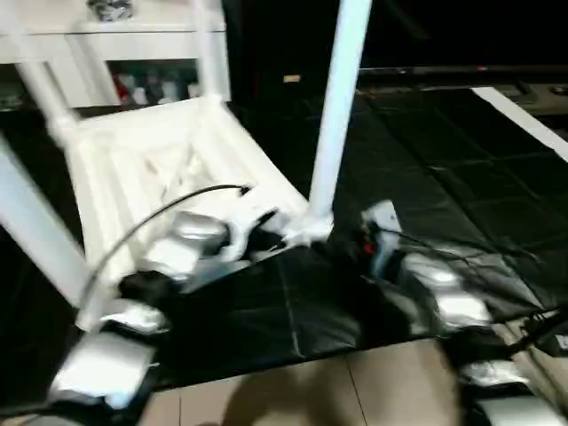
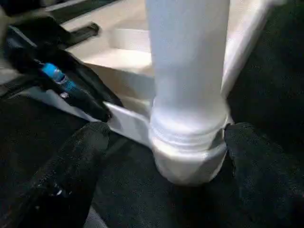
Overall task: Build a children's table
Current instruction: Rotate leg to tighten
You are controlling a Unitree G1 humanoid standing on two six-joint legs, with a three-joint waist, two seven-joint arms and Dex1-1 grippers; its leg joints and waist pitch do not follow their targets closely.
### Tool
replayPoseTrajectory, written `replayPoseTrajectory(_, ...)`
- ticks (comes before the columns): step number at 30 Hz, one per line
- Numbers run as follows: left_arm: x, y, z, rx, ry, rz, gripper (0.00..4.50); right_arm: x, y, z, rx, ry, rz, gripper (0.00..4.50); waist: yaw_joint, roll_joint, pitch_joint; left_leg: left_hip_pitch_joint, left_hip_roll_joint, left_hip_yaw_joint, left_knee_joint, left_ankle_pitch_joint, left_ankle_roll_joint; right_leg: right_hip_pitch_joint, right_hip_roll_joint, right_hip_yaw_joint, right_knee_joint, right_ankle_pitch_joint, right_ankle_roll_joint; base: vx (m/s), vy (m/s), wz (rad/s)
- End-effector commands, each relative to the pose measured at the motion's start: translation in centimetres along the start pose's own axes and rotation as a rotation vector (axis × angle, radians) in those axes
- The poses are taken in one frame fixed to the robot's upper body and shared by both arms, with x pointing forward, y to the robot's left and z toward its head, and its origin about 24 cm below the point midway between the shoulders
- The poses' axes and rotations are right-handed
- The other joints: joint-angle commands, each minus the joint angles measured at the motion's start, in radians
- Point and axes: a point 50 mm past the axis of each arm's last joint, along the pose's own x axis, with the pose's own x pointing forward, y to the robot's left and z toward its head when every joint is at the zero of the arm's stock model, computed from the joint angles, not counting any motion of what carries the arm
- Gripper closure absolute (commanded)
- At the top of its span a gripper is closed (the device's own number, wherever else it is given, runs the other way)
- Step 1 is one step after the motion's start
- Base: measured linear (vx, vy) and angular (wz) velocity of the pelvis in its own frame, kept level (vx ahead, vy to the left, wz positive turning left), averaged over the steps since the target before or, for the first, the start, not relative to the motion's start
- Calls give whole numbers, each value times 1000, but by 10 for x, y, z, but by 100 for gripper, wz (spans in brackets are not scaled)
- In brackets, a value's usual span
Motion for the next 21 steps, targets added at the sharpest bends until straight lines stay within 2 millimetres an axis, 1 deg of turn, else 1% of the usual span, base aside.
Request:
replayPoseTrajectory(1,4,-12,1,61,-3,-148,450,-3,1,11,-44,-8,93,41,6,0,-63,9,39,-1,-54,-176,75,58,-77,57,-64,-182,-219,0,0,0)
replayPoseTrajectory(2,3,-13,0,67,-6,-163,450,-4,1,12,-48,-6,108,41,11,1,-63,10,39,0,-53,-174,74,58,-77,57,-64,-179,-220,0,0,0)
replayPoseTrajectory(3,2,-14,0,80,-2,-189,450,-5,0,14,-60,4,136,41,16,-3,-64,10,40,1,-53,-164,73,57,-78,58,-62,-166,-220,0,0,0)
replayPoseTrajectory(4,2,-15,-1,90,0,-209,450,-6,1,15,-68,11,160,41,21,-1,-64,11,40,1,-53,-167,74,55,-77,57,-61,-165,-222,0,0,0)
replayPoseTrajectory(5,0,-18,-2,109,14,-256,450,-7,2,17,-85,31,211,41,25,-2,-64,10,40,0,-52,-164,74,56,-77,56,-59,-163,-221,0,0,0)
replayPoseTrajectory(7,-2,-23,-3,144,41,-340,450,-8,5,18,-111,73,312,41,30,-2,-65,9,41,0,-52,-158,75,57,-79,57,-57,-162,-219,0,0,0)
replayPoseTrajectory(8,-3,-23,-3,146,42,-343,450,-8,5,19,-112,75,316,41,32,-2,-64,8,41,0,-53,-160,75,56,-79,57,-58,-165,-218,0,0,0)
replayPoseTrajectory(10,-3,-24,-3,160,50,-364,450,-8,6,19,-115,90,345,41,42,-1,-64,16,43,2,-53,-168,67,49,-80,59,-60,-173,-221,0,0,0)
replayPoseTrajectory(11,-3,-26,-3,166,52,-383,450,-7,6,19,-117,99,363,41,44,-1,-64,17,42,3,-52,-170,65,49,-79,58,-59,-173,-222,0,0,0)
replayPoseTrajectory(12,-4,-28,-2,184,60,-426,450,-6,7,20,-118,119,401,58,44,-2,-64,13,42,2,-53,-169,61,53,-79,57,-58,-177,-222,0,0,0)
replayPoseTrajectory(14,-4,-29,-2,194,65,-440,450,-6,7,21,-115,125,416,75,43,-2,-65,12,43,1,-54,-176,56,53,-81,57,-58,-190,-219,0,0,0)
replayPoseTrajectory(15,-5,-31,-3,209,77,-470,450,-5,7,22,-111,132,443,78,45,-1,-65,16,44,2,-53,-179,52,49,-81,58,-59,-189,-221,0,0,0)
replayPoseTrajectory(17,-5,-32,-3,217,82,-479,450,-4,8,22,-105,135,458,105,44,0,-66,10,45,1,-52,-170,55,52,-79,57,-54,-163,-225,0,0,0)
replayPoseTrajectory(18,-6,-33,-4,226,90,-488,450,-4,9,22,-99,150,496,105,43,-2,-65,10,45,1,-52,-171,56,52,-78,57,-54,-163,-224,0,0,0)
replayPoseTrajectory(19,-6,-33,-4,227,91,-490,450,-4,9,22,-99,155,506,120,43,-2,-65,10,43,1,-52,-174,56,52,-79,56,-55,-172,-223,0,0,0)
replayPoseTrajectory(21,-6,-32,-4,233,94,-488,450,-4,10,22,-102,173,538,134,42,-3,-65,7,42,0,-51,-178,53,54,-81,57,-55,-187,-219,0,0,0)
